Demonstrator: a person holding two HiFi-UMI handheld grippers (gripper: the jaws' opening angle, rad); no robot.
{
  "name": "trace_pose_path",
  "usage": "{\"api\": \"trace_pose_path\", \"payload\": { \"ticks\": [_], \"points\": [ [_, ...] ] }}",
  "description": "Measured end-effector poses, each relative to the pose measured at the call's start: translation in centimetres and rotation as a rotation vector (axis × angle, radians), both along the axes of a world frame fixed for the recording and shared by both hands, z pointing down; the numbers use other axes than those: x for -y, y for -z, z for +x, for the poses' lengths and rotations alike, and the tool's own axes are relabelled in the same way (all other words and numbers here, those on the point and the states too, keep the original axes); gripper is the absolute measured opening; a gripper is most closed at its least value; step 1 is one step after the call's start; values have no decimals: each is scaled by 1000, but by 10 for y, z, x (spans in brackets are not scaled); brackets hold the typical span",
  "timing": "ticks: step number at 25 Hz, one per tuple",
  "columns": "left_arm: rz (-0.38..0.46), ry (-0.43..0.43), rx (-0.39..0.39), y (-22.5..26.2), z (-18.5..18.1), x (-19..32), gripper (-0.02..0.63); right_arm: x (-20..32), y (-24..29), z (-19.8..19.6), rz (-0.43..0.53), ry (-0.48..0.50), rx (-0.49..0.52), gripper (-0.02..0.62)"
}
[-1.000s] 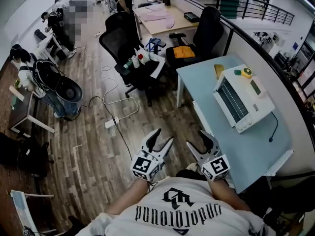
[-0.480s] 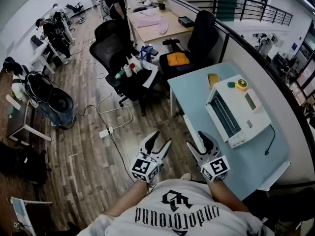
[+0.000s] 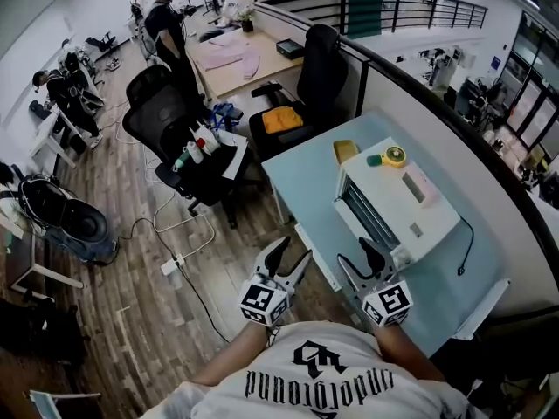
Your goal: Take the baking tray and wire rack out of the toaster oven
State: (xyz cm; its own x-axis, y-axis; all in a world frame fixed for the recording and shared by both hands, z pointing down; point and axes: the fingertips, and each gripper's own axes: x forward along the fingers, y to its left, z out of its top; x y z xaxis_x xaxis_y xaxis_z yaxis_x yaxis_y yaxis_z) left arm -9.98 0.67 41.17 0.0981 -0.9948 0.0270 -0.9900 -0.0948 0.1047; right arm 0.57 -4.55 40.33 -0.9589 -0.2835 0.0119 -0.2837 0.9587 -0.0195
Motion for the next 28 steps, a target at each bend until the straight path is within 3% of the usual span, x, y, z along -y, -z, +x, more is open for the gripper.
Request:
{"api": "trace_pose_path", "payload": {
  "ticks": [10, 17, 23, 28],
  "points": [
    [-12, -179, -5, -9, 44, 68, 249, 48, -10, 50, -13, -169, -4, 247],
    [-8, -371, -7, -11, 68, 121, 249, 79, -12, 74, -23, -346, -9, 247],
    [5, -536, 3, 1, 69, 157, 245, 96, -5, 76, -31, -512, -2, 247],
    [2, -649, 2, 5, 55, 174, 244, 101, 0, 56, -5, -607, -24, 247]
  ]
}}
